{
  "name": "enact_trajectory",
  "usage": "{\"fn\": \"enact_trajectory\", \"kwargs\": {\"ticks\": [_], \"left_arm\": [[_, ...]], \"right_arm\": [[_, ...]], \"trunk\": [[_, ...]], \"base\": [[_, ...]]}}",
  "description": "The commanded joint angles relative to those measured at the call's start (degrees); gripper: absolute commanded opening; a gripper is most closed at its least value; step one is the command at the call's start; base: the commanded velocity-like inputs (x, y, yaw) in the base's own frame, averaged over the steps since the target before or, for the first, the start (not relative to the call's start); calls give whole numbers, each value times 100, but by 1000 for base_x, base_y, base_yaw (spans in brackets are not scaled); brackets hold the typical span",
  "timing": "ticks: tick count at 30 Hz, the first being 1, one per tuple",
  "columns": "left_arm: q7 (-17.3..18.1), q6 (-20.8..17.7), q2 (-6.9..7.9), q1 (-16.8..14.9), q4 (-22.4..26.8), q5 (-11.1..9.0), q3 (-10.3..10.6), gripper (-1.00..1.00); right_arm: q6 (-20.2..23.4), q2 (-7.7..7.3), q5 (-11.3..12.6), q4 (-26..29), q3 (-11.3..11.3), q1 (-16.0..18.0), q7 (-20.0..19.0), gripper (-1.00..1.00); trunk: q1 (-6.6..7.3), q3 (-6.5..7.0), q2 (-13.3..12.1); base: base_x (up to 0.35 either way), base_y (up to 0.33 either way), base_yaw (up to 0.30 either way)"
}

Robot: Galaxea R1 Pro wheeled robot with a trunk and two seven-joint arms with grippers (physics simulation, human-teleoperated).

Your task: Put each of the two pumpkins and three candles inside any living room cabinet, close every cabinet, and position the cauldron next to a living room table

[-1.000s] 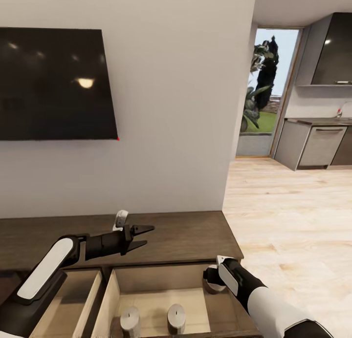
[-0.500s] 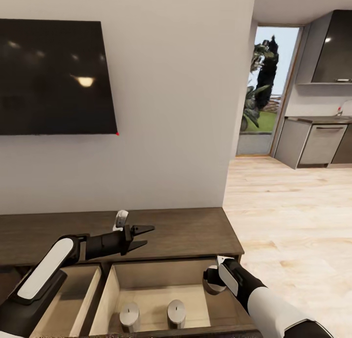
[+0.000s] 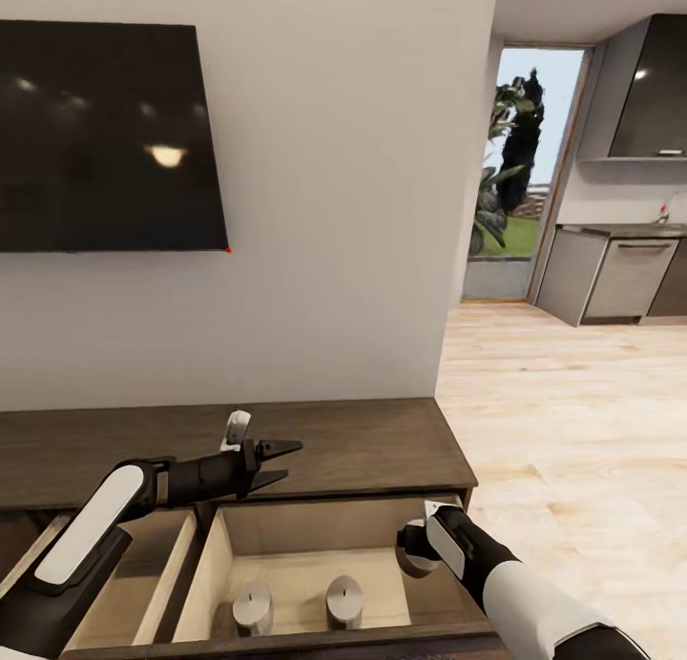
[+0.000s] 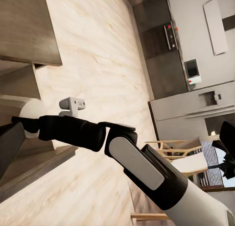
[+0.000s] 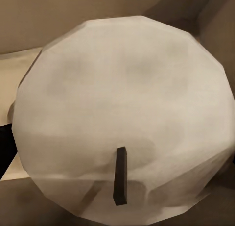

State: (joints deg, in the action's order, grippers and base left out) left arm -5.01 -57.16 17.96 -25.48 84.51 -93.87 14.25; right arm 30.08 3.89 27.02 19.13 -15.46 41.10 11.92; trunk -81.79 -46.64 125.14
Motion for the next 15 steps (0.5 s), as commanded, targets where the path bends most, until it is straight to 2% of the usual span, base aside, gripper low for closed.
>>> {"fn": "enact_trajectory", "kwargs": {"ticks": [1, 15], "left_arm": [[-52, -5, 3, -3, 5, -62, 5, 100], [-52, -5, 6, -3, 11, -62, 7, 100]], "right_arm": [[18, -3, 58, 11, -45, 4, 56, -100], [15, -11, 58, 70, -45, 4, 47, -100]], "trunk": [[-22, -24, 44], [-329, -276, 606]], "base": [[0, 0, 0], [0, 0, 0]]}}
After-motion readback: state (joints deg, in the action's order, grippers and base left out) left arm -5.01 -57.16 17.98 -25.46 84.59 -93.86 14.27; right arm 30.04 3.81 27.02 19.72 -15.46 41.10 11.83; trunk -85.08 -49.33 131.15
